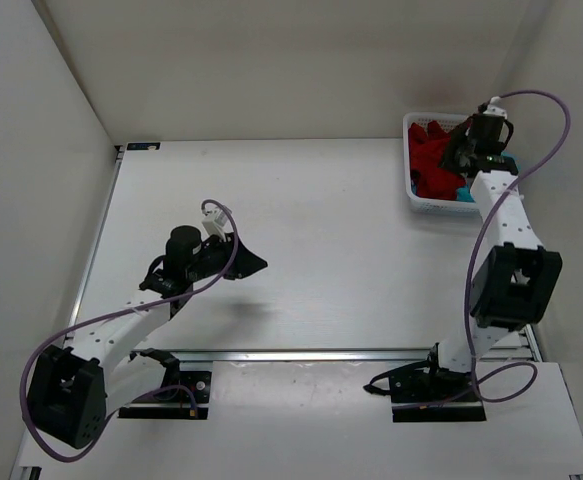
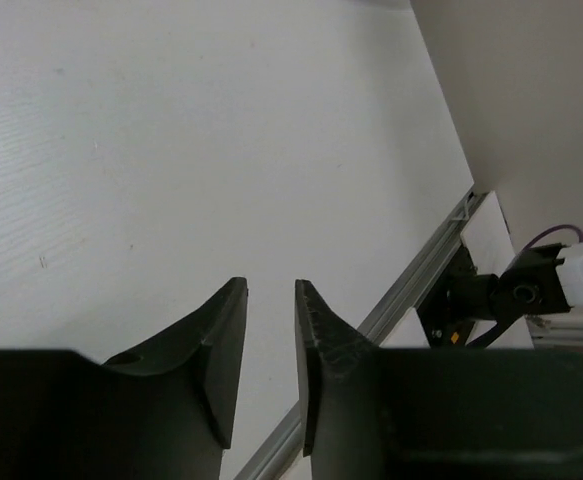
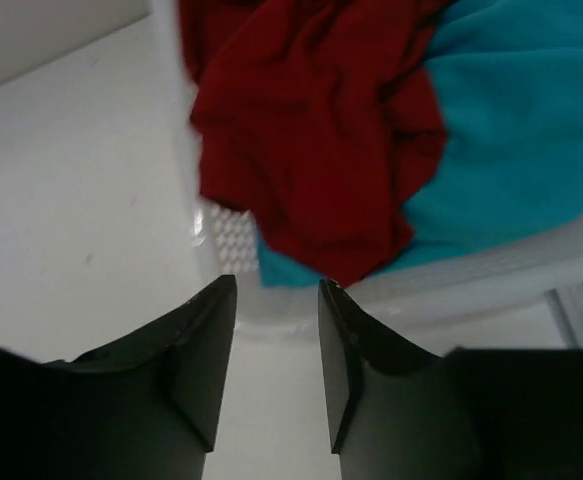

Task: Fold and stack the t-shirts
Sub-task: Grab crumpled tshirt from bin with the right arm, then move the tshirt to the center of the board

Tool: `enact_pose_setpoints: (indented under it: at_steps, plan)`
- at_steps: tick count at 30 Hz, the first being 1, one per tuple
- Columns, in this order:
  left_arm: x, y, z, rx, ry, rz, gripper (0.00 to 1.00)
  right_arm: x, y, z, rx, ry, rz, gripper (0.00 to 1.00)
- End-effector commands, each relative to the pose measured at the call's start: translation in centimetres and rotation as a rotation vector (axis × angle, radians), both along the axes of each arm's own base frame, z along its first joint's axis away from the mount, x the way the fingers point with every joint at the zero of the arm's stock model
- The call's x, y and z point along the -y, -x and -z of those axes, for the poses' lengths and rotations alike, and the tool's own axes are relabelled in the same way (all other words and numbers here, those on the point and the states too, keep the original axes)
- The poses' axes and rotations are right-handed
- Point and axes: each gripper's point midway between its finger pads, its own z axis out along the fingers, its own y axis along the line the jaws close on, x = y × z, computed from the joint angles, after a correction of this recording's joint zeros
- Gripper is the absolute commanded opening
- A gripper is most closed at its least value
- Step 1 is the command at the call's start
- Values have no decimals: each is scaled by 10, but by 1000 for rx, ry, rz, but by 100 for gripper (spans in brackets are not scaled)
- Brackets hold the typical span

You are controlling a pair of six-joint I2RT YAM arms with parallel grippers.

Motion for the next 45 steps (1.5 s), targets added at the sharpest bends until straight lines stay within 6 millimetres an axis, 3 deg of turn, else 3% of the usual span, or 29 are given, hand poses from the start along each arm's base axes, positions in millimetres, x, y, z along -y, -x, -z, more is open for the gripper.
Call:
enact_pose_setpoints:
  at_steps: [1, 5, 6, 7, 8, 11, 18, 19, 21, 22, 23, 25, 27, 28, 31, 32, 33, 34, 36, 37, 40, 41, 42, 45]
  plan:
    - [2, 4, -6, 43, 25, 4, 41, 40, -34, -4, -14, 108, 71, 41]
    - [5, 6, 2, 31, 13, 14, 43, 61, -69, 15, -67, 143, 93, 41]
    - [6, 7, 3, 25, 18, 19, 44, 70, -70, 33, -116, 150, 112, 41]
    - [5, 6, 4, 22, 13, 14, 44, 75, -76, 29, -103, 159, 128, 41]
    - [5, 6, 4, 20, 12, 16, 45, 79, -80, 43, -134, 149, 126, 41]
    - [3, 3, 8, 15, 4, 5, 45, 82, -94, 47, -145, 165, 117, 42]
    - [0, 0, 11, 2, 9, -9, 45, 93, -98, 68, -193, 174, 163, 42]
    - [-2, -2, 11, 8, 3, -17, 44, 91, -100, 66, -185, 180, 153, 40]
    - [-2, -3, 7, 13, 15, -20, 43, 92, -103, 66, -179, 173, 154, 25]
    - [0, -1, 10, 0, 14, -13, 43, 89, -102, 68, -189, 155, 141, 6]
    - [-2, -1, 14, -9, 8, -20, 43, 91, -105, 62, -173, 152, 147, 0]
    - [-1, -3, 7, 11, 14, -21, 43, 83, -104, 51, -156, 147, 140, 0]
    - [-1, -3, 0, 31, 17, -21, 42, 80, -103, 15, -73, 157, 139, 0]
    - [-1, -3, 3, 22, 14, -24, 42, 78, -100, 9, -61, 160, 136, 0]
    - [0, -4, -8, 38, 29, -25, 42, 61, -86, -73, 116, 108, 96, 0]
    - [0, -6, -8, 42, 27, -22, 42, 54, -82, -89, 151, 93, 75, 0]
    - [0, -7, -14, 43, 38, -25, 43, 42, -73, -122, 220, 86, 48, 0]
    - [-1, -7, -12, 42, 34, -27, 43, 37, -67, -136, 246, 85, 37, 0]
    - [1, -10, -29, 75, 52, -22, 45, -1, -42, -200, 387, 49, -72, 0]
    - [0, -12, -32, 87, 46, -21, 46, -11, -26, -230, 455, 43, -99, 0]
    - [-6, -18, -43, 98, 54, -52, 47, -68, 17, -305, 635, -17, -278, 0]
    - [-8, -21, -44, 95, 59, -64, 47, -87, 25, -315, 658, -51, -354, 0]
    - [-13, -23, -47, 98, 66, -79, 46, -105, 46, -340, 724, -79, -429, 0]
    - [-26, -28, -44, 73, 82, -122, 47, -160, 87, -376, 817, -178, -645, 0]
